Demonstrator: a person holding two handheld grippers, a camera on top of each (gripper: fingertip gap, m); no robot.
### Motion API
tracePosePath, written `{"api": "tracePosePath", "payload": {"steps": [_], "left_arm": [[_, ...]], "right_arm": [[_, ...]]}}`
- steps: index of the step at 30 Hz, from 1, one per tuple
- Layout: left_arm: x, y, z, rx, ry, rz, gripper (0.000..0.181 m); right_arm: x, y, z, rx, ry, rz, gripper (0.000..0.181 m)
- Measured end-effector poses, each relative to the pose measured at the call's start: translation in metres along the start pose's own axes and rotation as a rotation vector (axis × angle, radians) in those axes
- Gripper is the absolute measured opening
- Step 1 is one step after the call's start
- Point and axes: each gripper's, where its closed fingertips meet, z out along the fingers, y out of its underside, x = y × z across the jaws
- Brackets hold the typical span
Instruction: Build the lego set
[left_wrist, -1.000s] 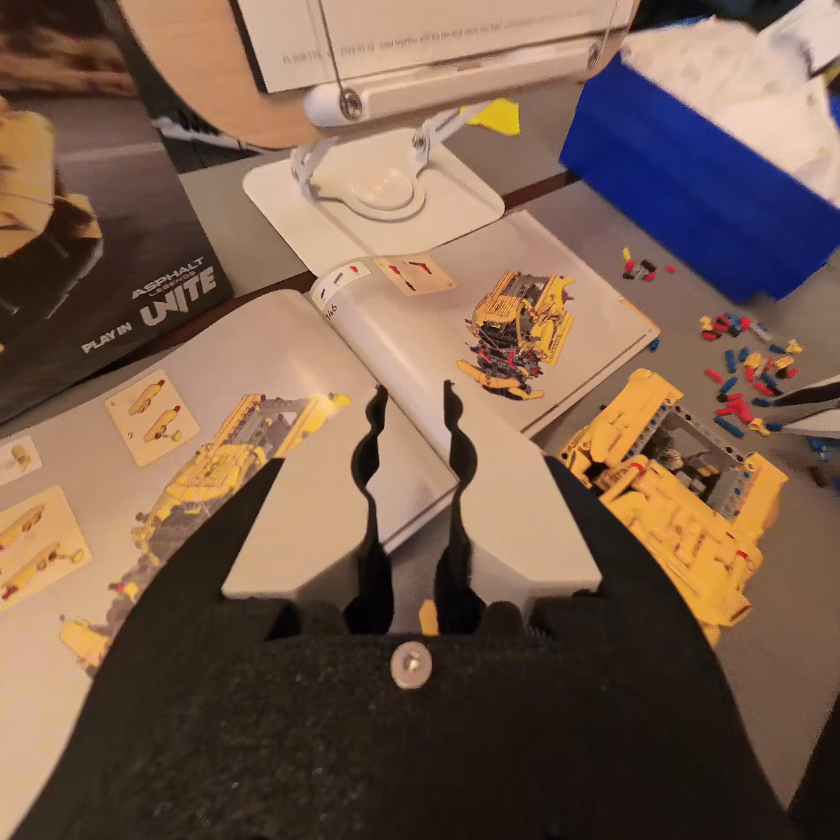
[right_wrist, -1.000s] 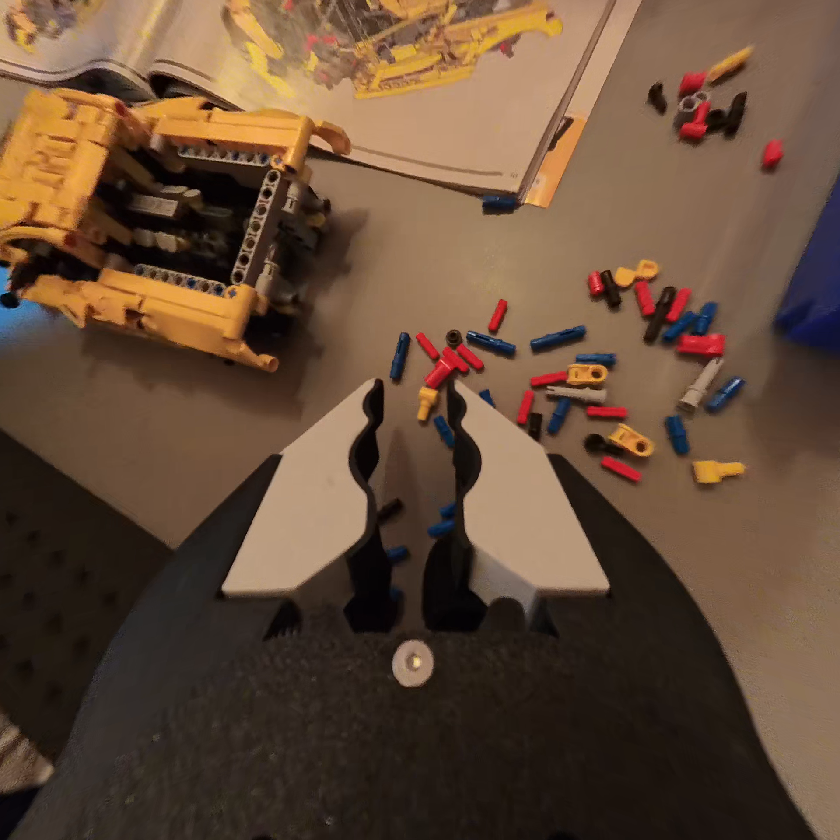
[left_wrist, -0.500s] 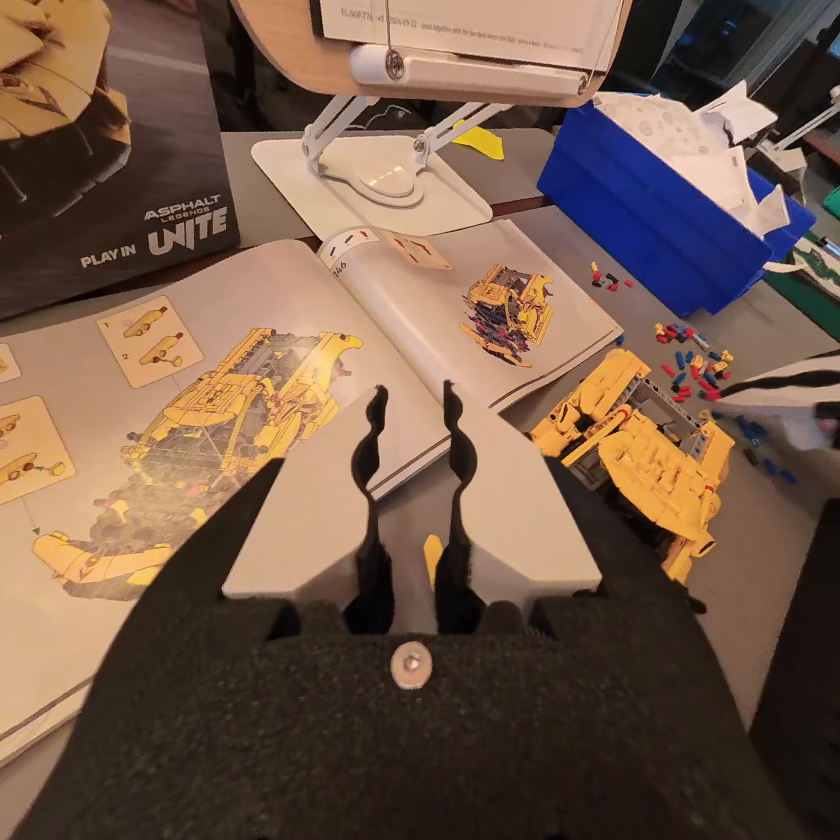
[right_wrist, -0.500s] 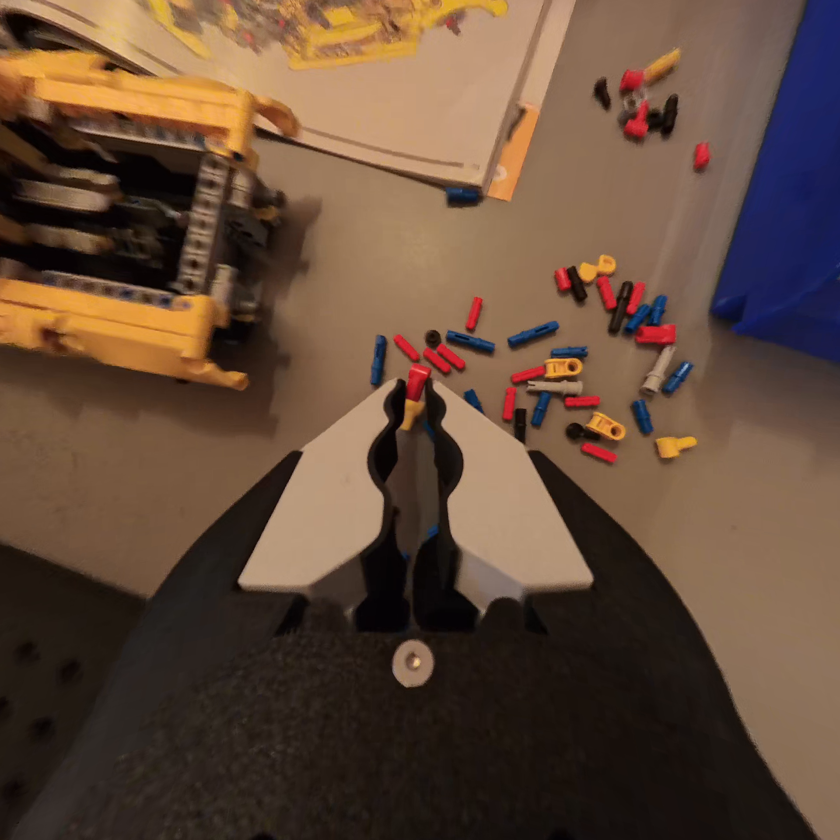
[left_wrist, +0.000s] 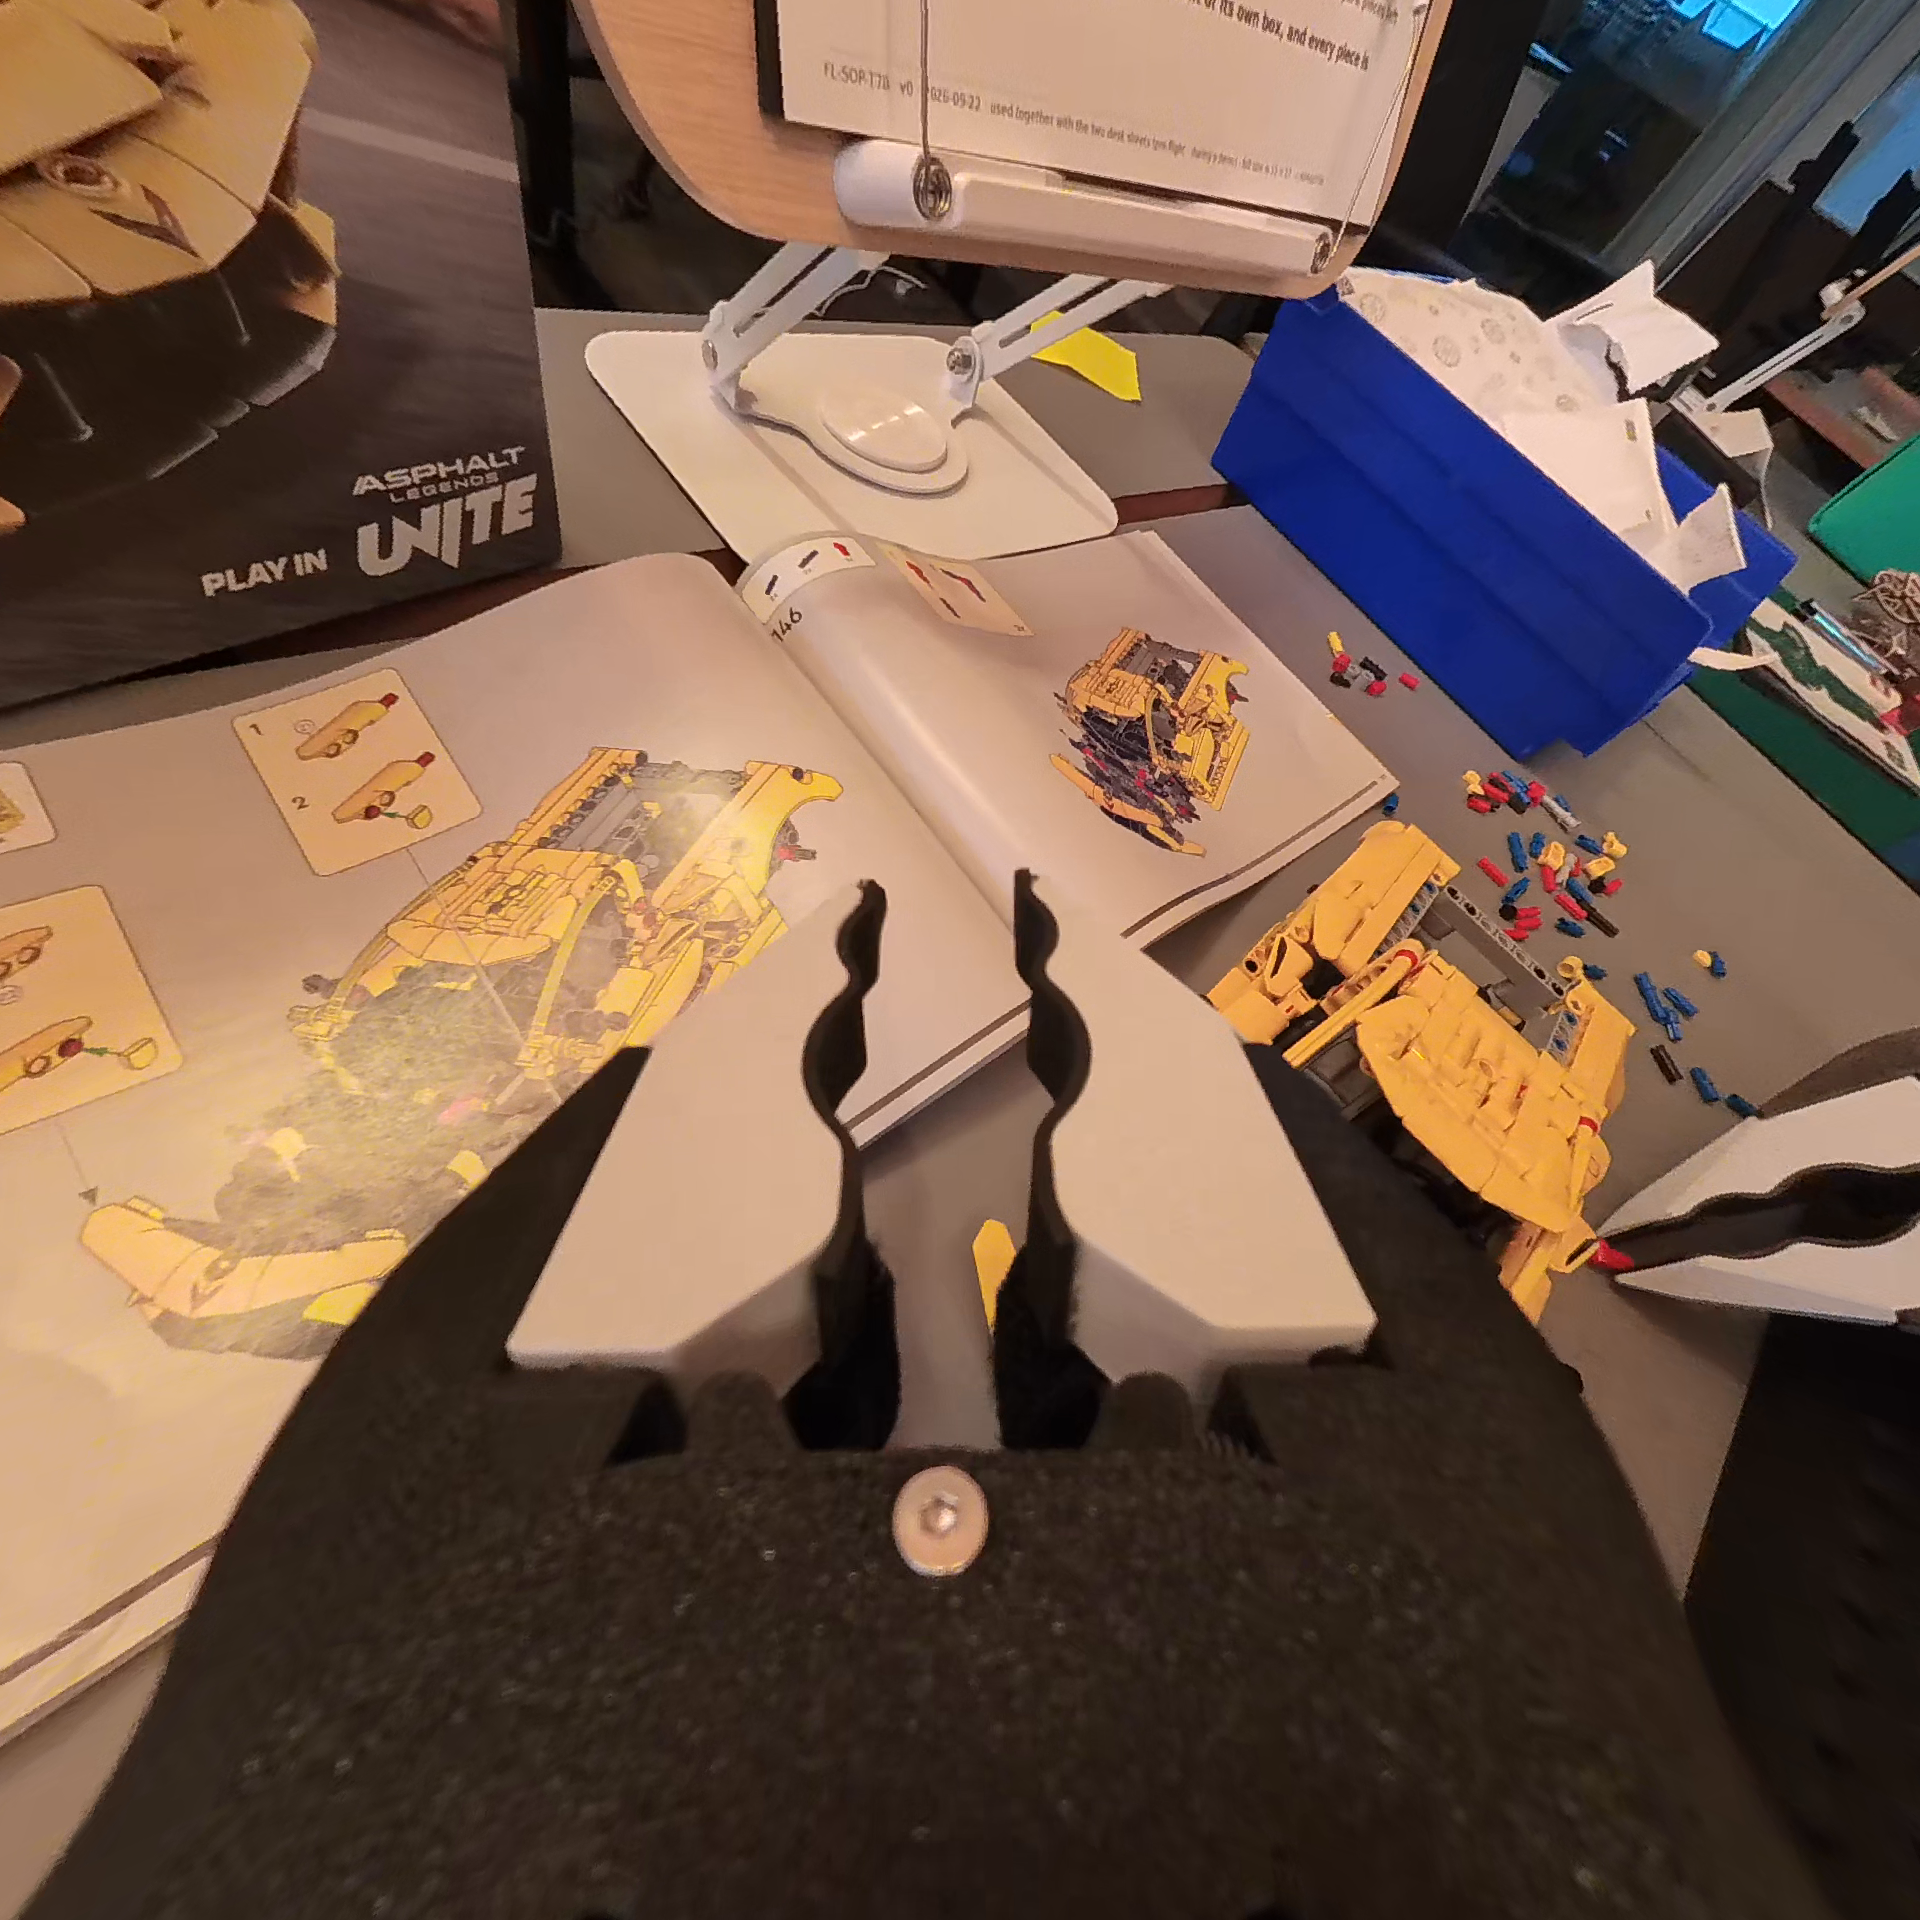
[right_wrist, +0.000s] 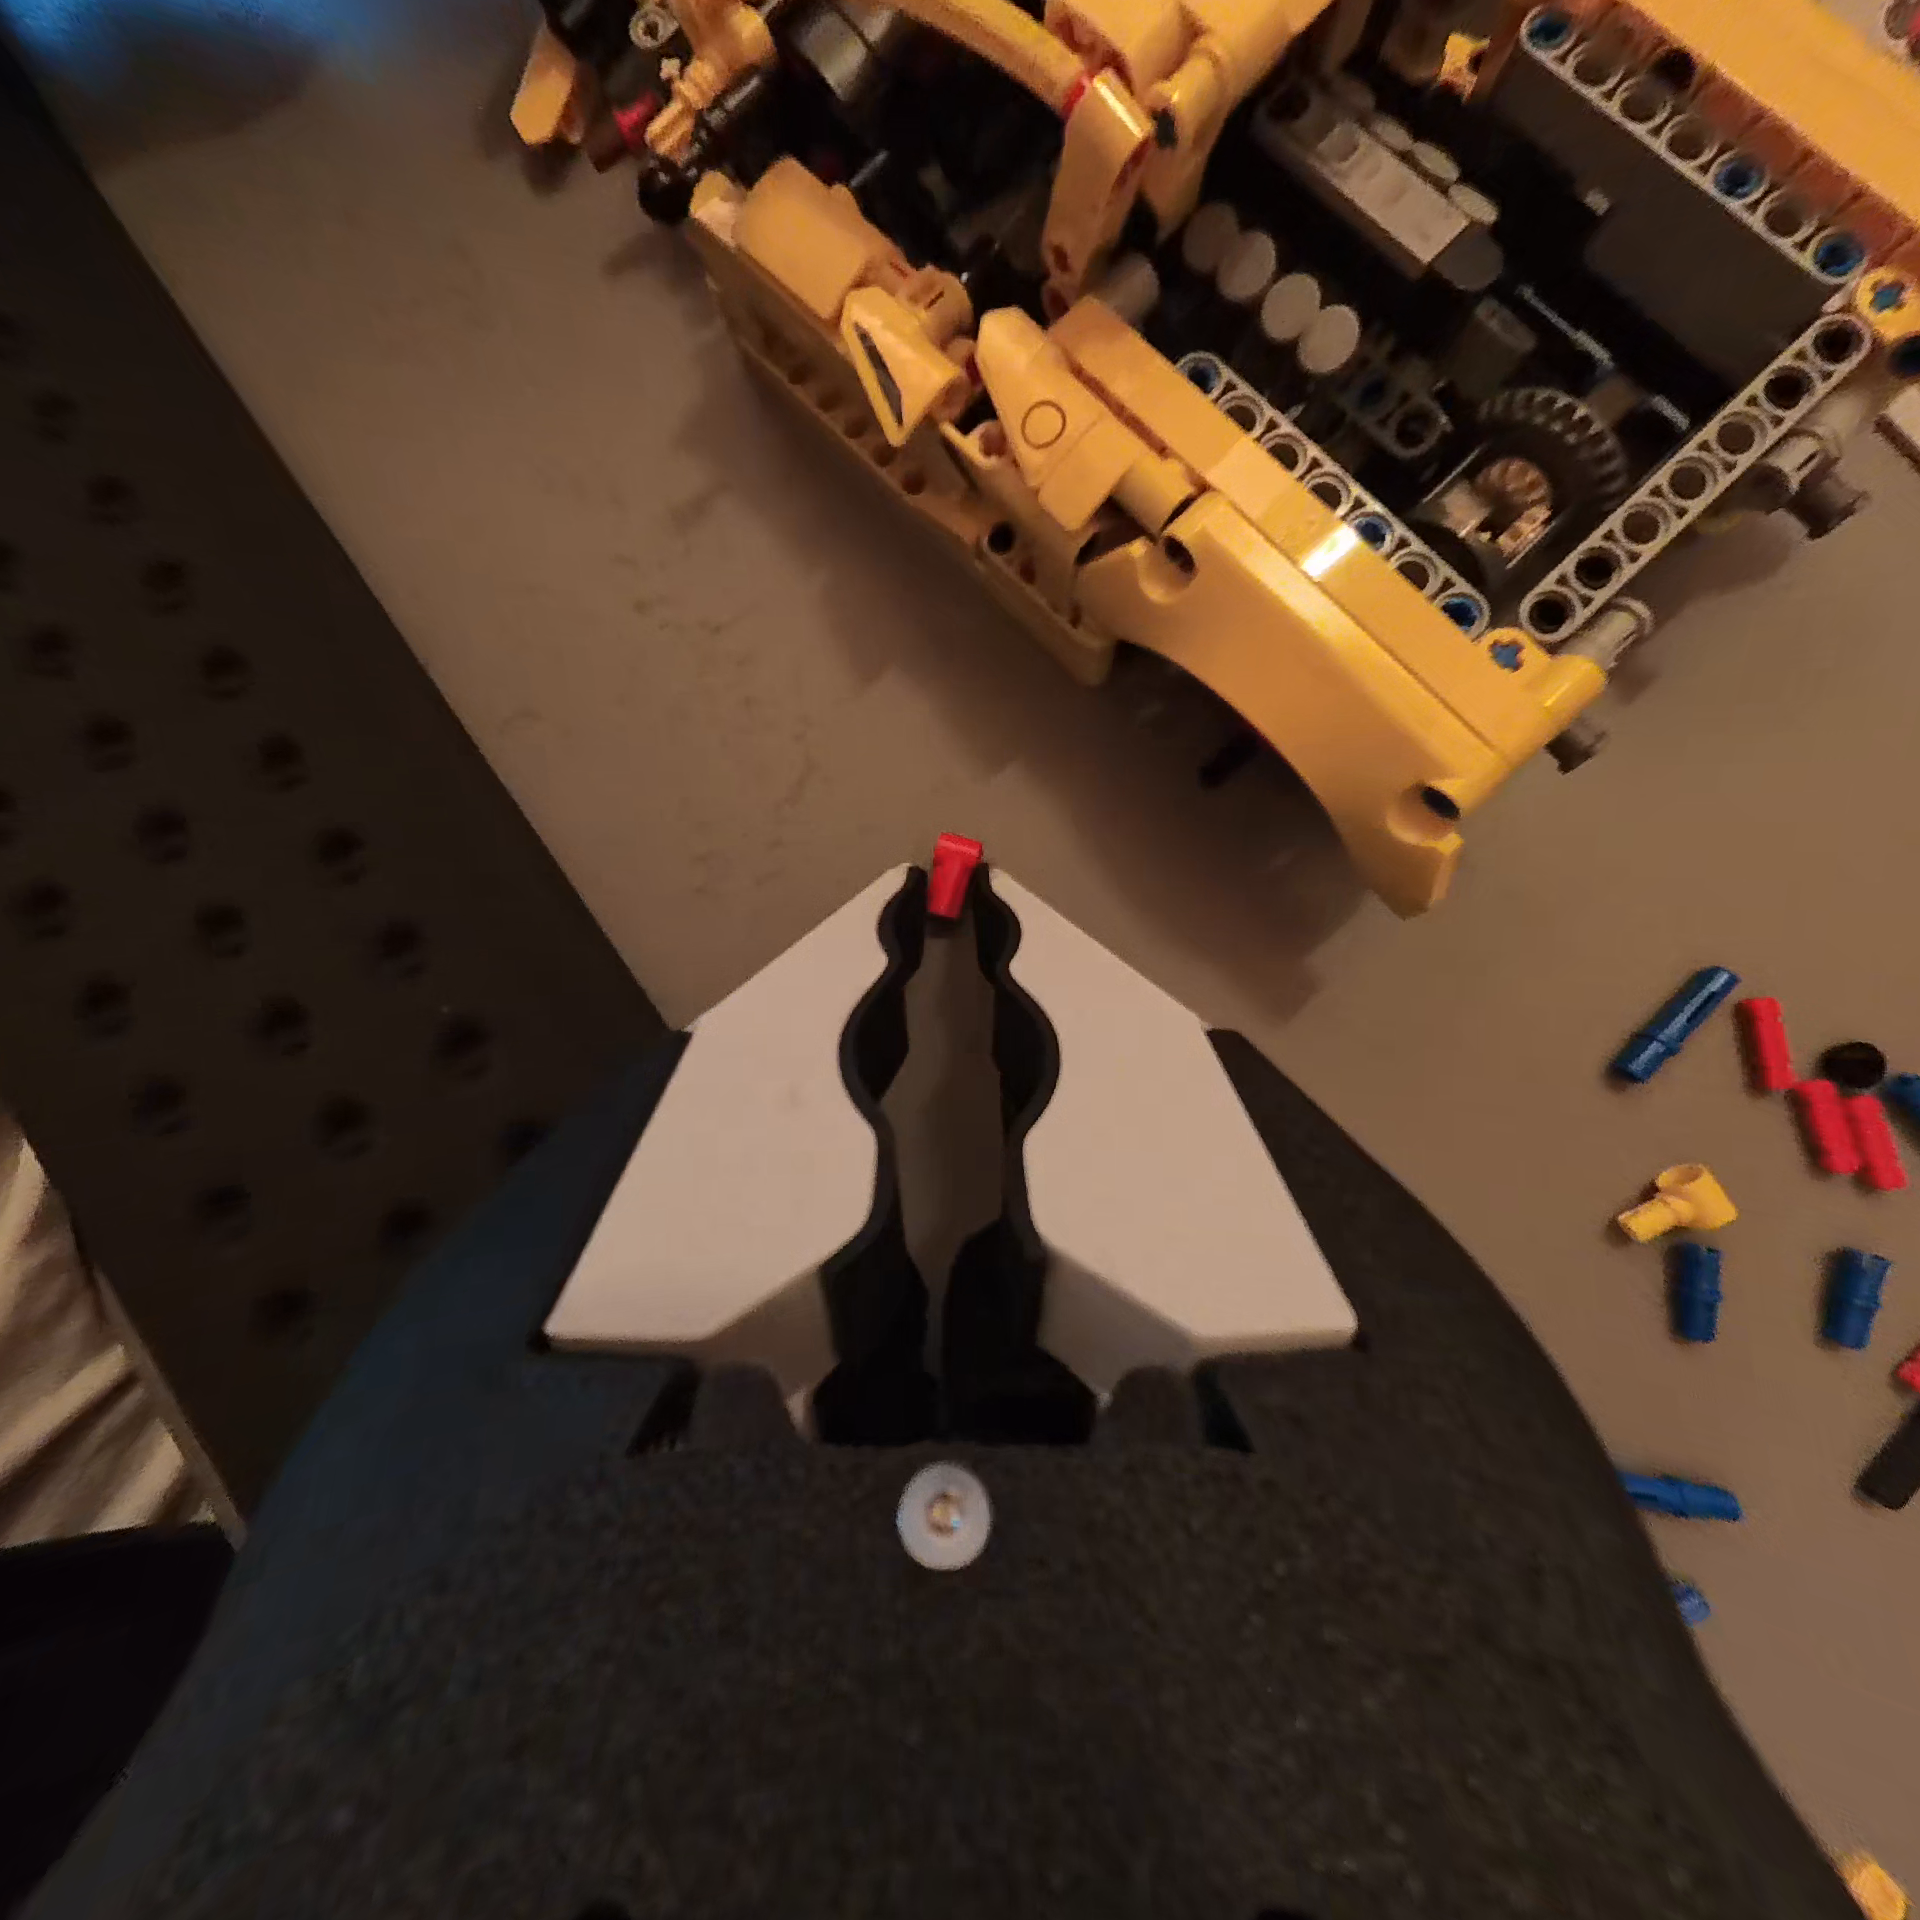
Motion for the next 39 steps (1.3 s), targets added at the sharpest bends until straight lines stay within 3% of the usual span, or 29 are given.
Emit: {"api": "tracePosePath", "payload": {"steps": [6, 9, 12, 15, 18, 25, 32, 39], "left_arm": [[-0.002, 0.002, 0.001, -0.006, 0.003, -0.006, 0.025], [-0.002, 0.004, 0.002, -0.013, 0.009, -0.012, 0.025], [-0.003, 0.007, 0.003, -0.022, 0.014, -0.018, 0.025], [-0.003, 0.008, 0.004, -0.030, 0.013, -0.014, 0.025], [-0.005, 0.010, 0.005, -0.034, 0.008, -0.015, 0.025], [-0.006, 0.016, 0.010, -0.056, 0.003, -0.009, 0.025], [-0.007, 0.020, 0.013, -0.069, 0.012, -0.026, 0.025], [-0.007, 0.019, 0.012, -0.067, 0.011, -0.024, 0.025]], "right_arm": [[0.008, -0.003, -0.017, 0.075, -0.051, 0.075, 0.021], [0.067, 0.001, -0.056, 0.152, 0.134, 0.124, 0.016], [0.141, 0.028, -0.095, 0.165, 0.334, 0.229, 0.017], [0.181, 0.067, -0.102, 0.105, 0.386, 0.299, 0.023], [0.202, 0.074, -0.101, 0.143, 0.400, 0.334, 0.021], [0.234, 0.059, -0.090, 0.175, 0.487, 0.341, 0.027], [0.236, 0.065, -0.078, 0.139, 0.502, 0.363, 0.032], [0.236, 0.061, -0.073, 0.165, 0.528, 0.359, 0.015]]}}
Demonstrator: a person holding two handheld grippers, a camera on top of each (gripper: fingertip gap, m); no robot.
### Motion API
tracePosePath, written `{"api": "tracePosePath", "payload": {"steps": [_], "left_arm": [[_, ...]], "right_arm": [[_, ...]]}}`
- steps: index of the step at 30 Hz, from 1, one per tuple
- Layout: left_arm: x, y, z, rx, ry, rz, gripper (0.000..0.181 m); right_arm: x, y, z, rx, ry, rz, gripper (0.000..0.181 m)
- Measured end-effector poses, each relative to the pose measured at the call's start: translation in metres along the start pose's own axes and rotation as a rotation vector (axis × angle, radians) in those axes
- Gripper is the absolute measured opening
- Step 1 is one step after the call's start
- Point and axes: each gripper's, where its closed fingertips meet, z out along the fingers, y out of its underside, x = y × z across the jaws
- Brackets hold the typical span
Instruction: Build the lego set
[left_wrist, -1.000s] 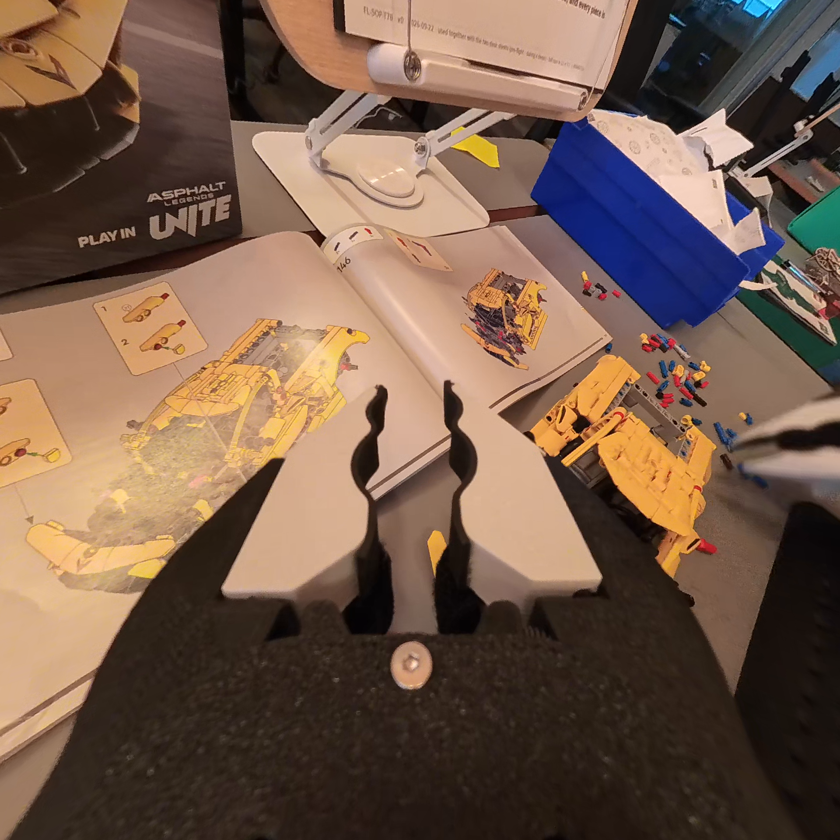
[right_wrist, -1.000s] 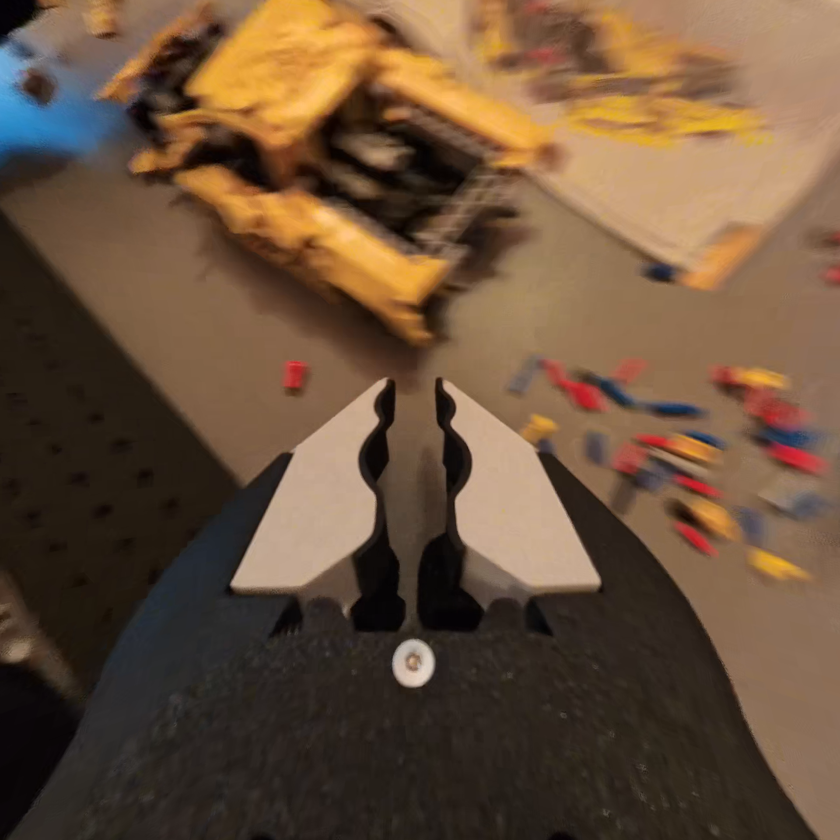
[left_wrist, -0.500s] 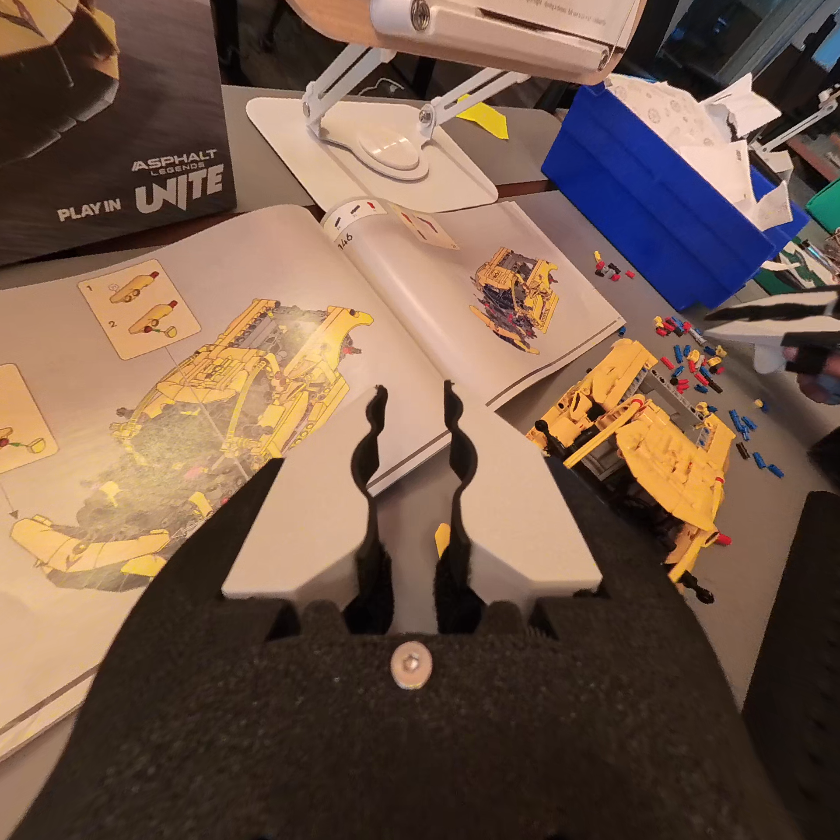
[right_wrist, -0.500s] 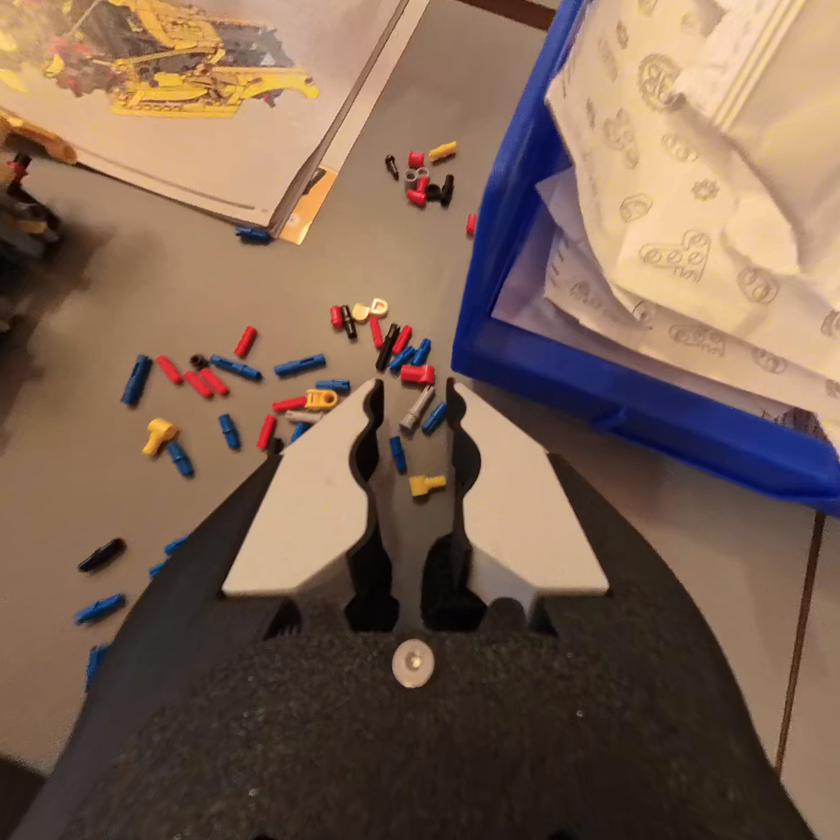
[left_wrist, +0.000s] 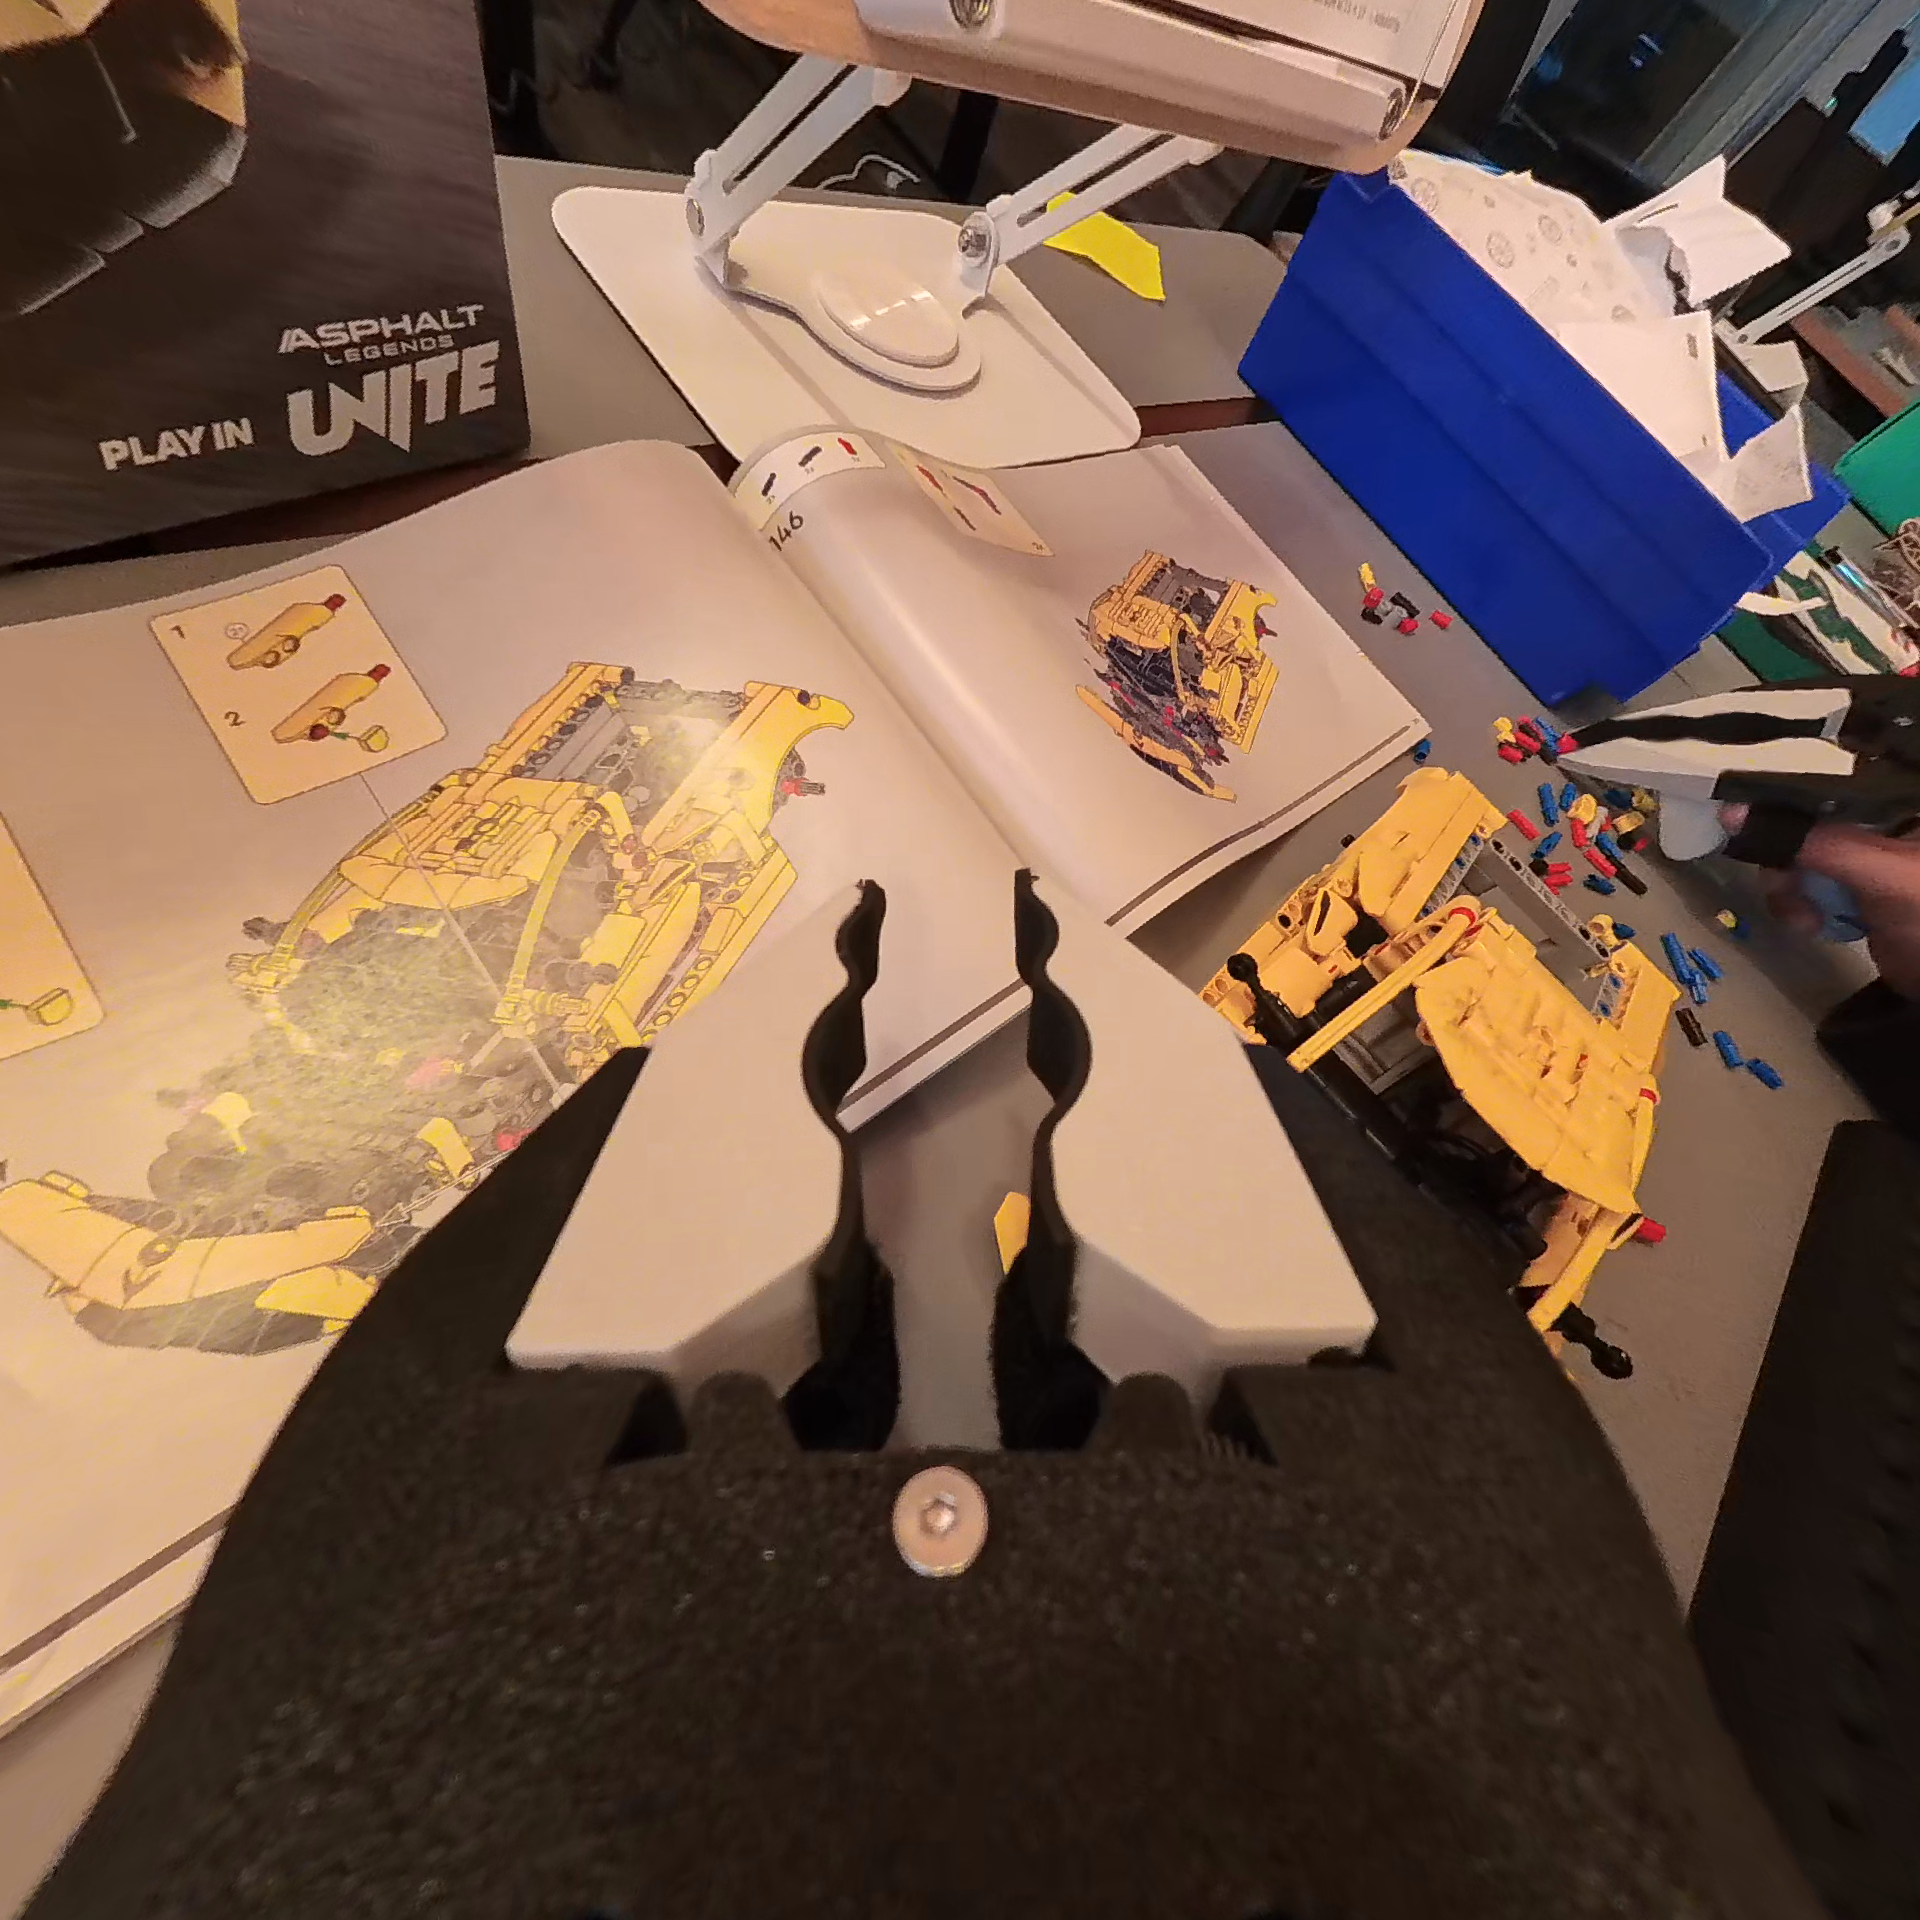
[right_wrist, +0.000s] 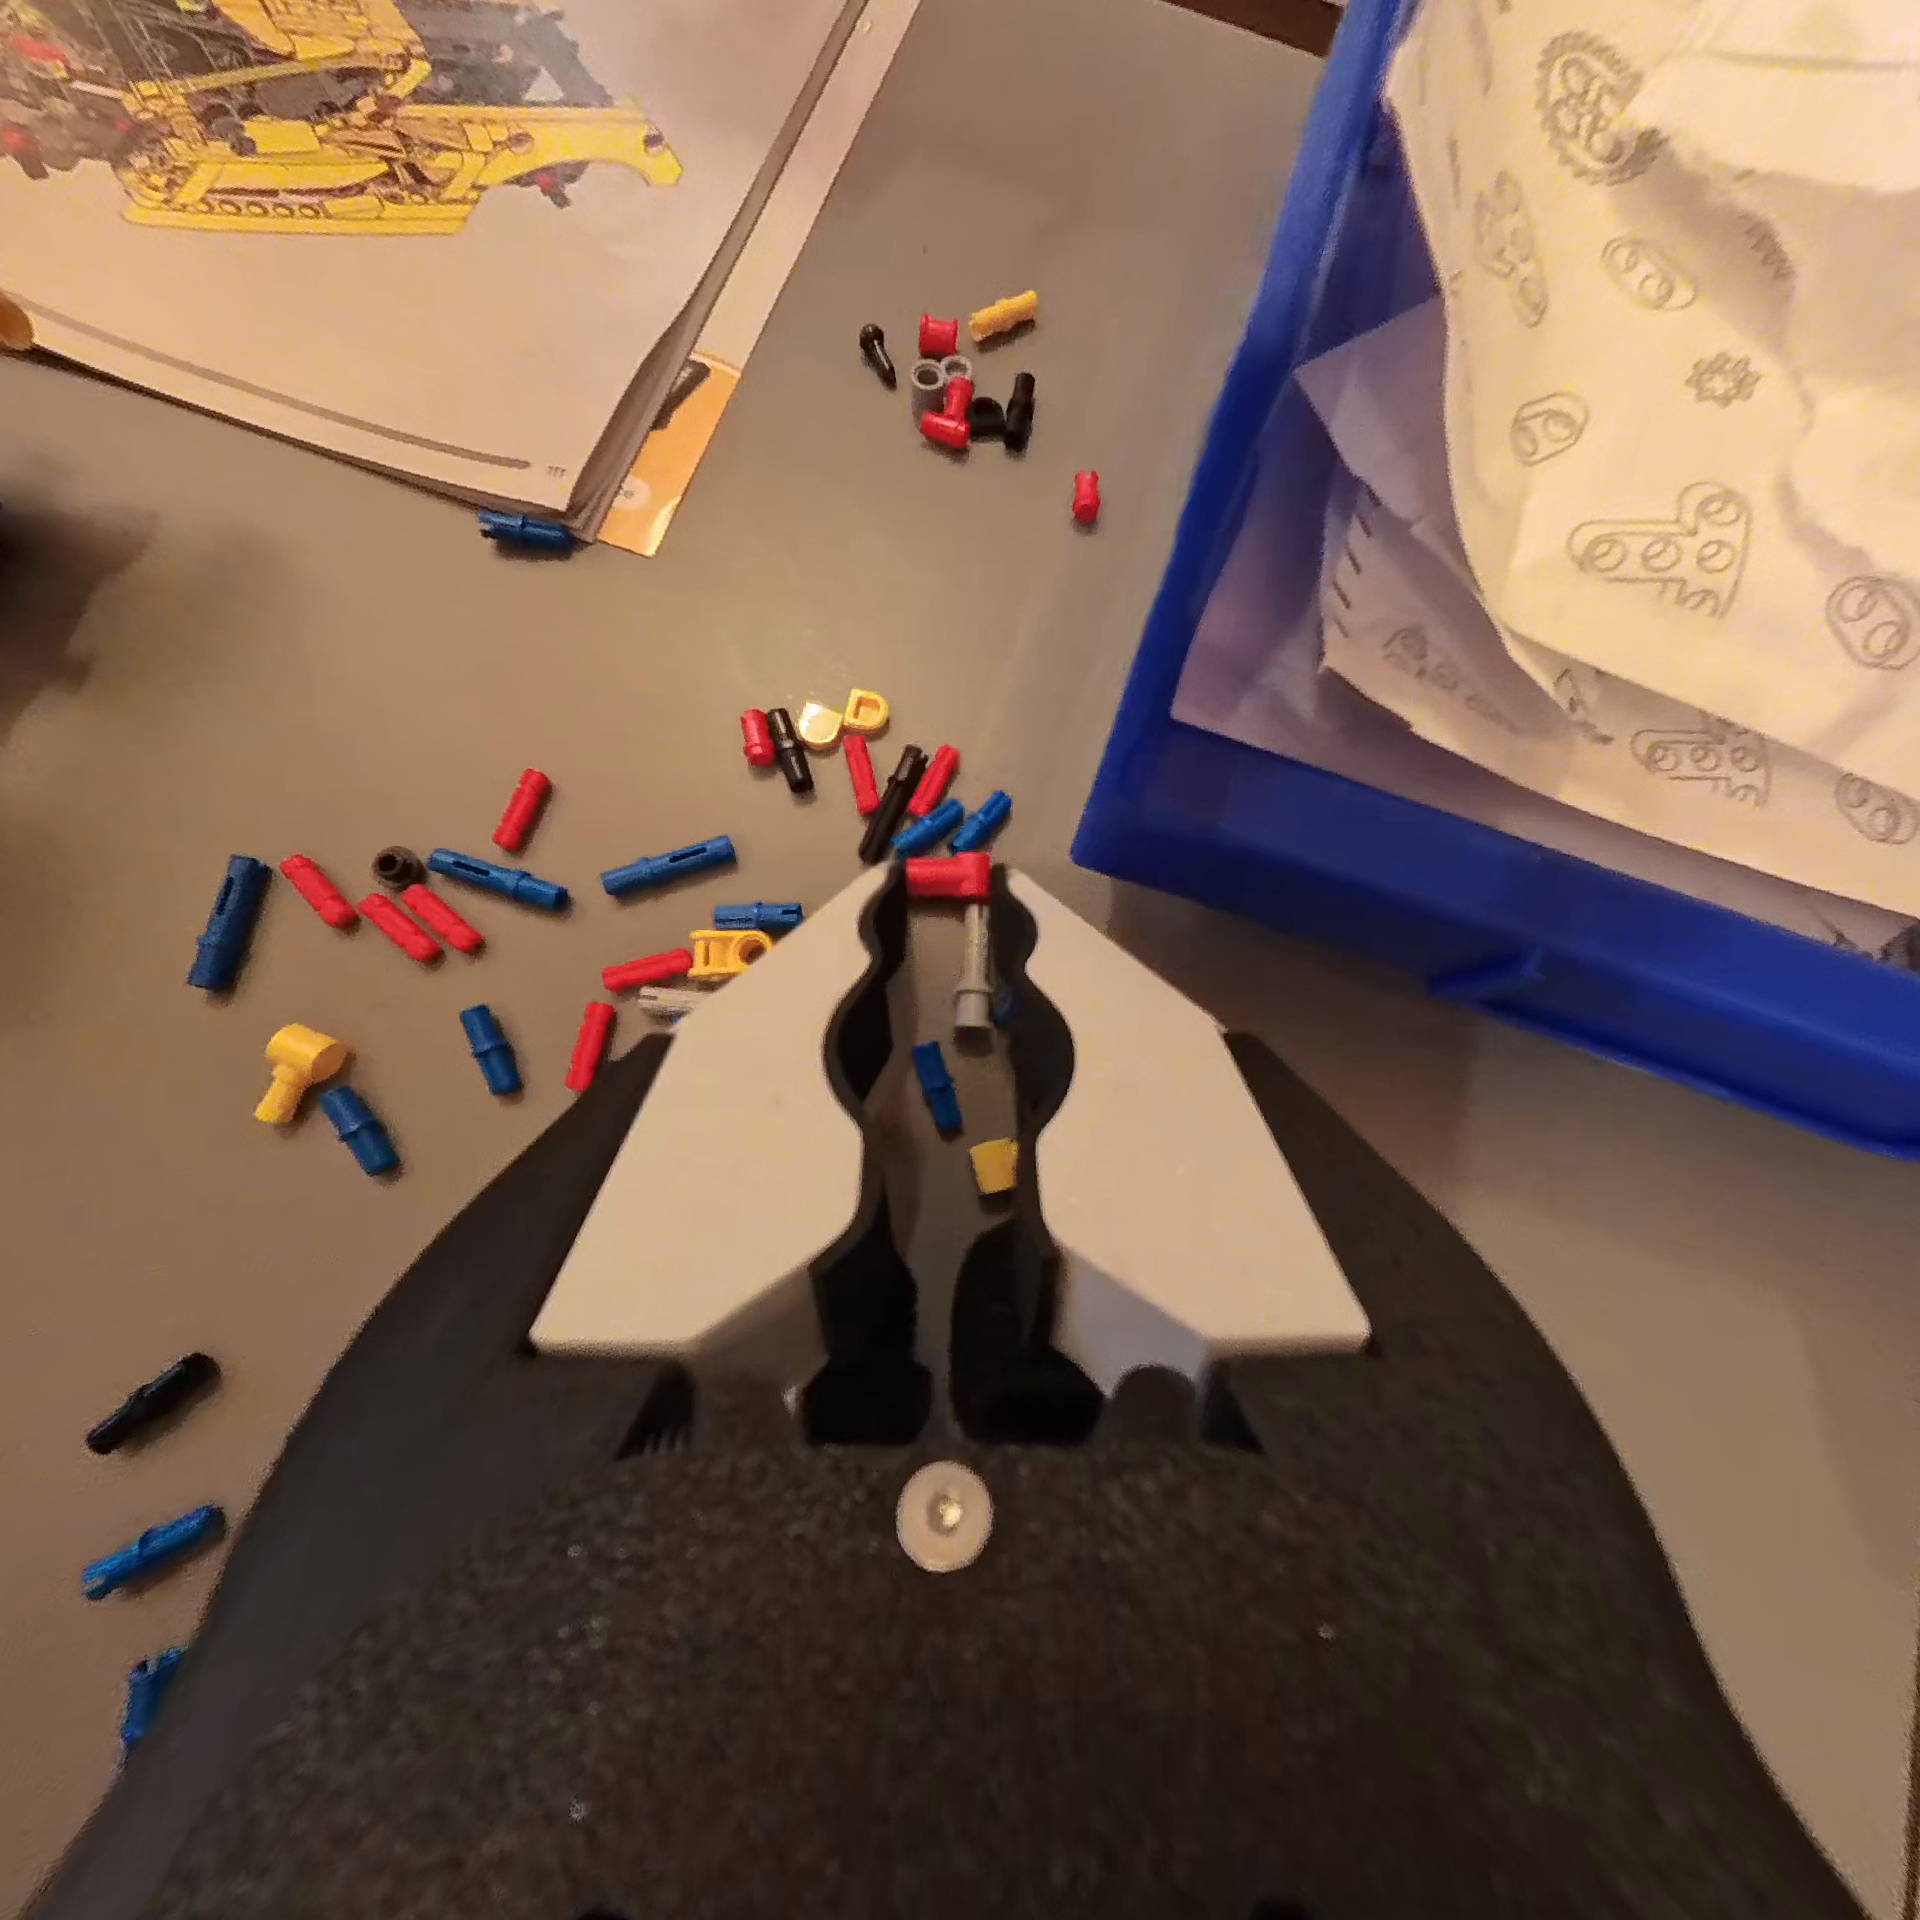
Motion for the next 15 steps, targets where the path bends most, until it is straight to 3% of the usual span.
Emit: {"api": "tracePosePath", "payload": {"steps": [6, 9, 12, 15], "left_arm": [[0.000, -0.001, -0.001, 0.004, 0.000, 0.002, 0.025], [0.000, 0.000, 0.000, -0.001, 0.000, 0.000, 0.025], [0.001, 0.002, 0.001, -0.007, 0.003, 0.001, 0.025], [0.003, 0.002, 0.001, -0.011, 0.006, 0.008, 0.025]], "right_arm": [[-0.025, -0.011, -0.022, 0.011, -0.063, -0.070, 0.014], [-0.090, -0.024, -0.054, 0.044, -0.330, -0.160, 0.014], [-0.158, -0.005, -0.073, -0.030, -0.559, -0.261, 0.014], [-0.187, 0.022, -0.071, -0.093, -0.566, -0.371, 0.015]]}}
